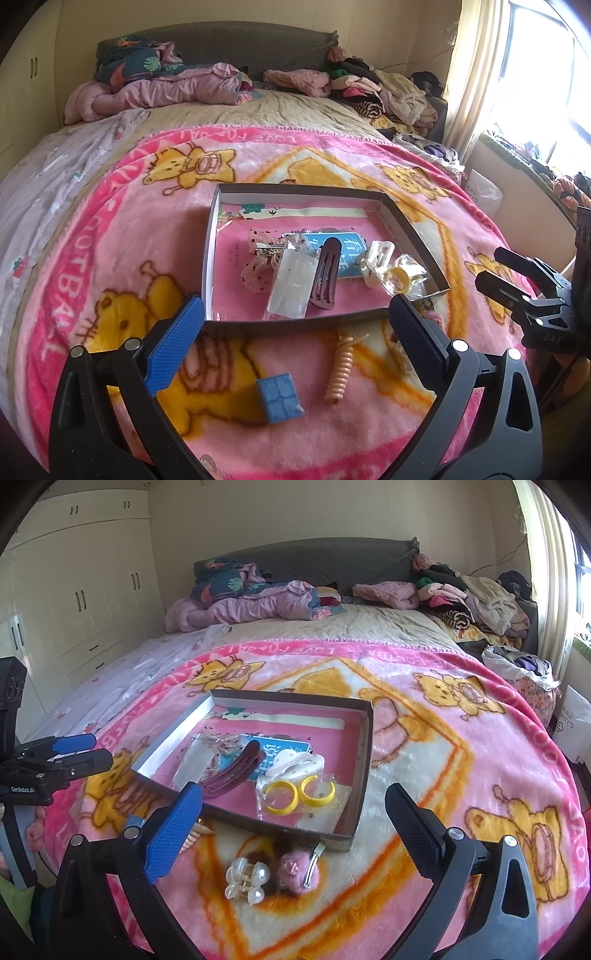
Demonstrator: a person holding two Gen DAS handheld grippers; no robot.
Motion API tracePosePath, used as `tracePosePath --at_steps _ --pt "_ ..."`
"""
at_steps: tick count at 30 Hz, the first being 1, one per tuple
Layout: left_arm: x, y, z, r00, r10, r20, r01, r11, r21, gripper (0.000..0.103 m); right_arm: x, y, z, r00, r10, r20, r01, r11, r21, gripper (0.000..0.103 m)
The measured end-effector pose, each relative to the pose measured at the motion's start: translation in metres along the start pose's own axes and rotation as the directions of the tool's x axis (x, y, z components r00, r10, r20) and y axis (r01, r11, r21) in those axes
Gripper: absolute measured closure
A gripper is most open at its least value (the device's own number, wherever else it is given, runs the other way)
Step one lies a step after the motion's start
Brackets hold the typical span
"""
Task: Organize jewelry
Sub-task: 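Withdraw both open tools from the box toward the remaining items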
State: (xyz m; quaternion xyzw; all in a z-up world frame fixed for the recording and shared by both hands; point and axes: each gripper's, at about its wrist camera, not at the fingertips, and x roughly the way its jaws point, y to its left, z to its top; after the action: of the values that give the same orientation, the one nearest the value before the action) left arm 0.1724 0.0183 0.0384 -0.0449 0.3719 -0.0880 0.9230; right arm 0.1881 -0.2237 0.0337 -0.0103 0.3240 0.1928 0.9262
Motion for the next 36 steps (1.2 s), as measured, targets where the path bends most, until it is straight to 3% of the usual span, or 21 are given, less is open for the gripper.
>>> tracePosePath --at_steps 36 --pt "-0.035 -0.001 -0.061 0.998 0.066 -0.022 -0.066 0.997 -0.026 0.012 -0.025 0.039 -0.05 0.994 0.08 -0.071 -0.085 0.994 -0.076 0.006"
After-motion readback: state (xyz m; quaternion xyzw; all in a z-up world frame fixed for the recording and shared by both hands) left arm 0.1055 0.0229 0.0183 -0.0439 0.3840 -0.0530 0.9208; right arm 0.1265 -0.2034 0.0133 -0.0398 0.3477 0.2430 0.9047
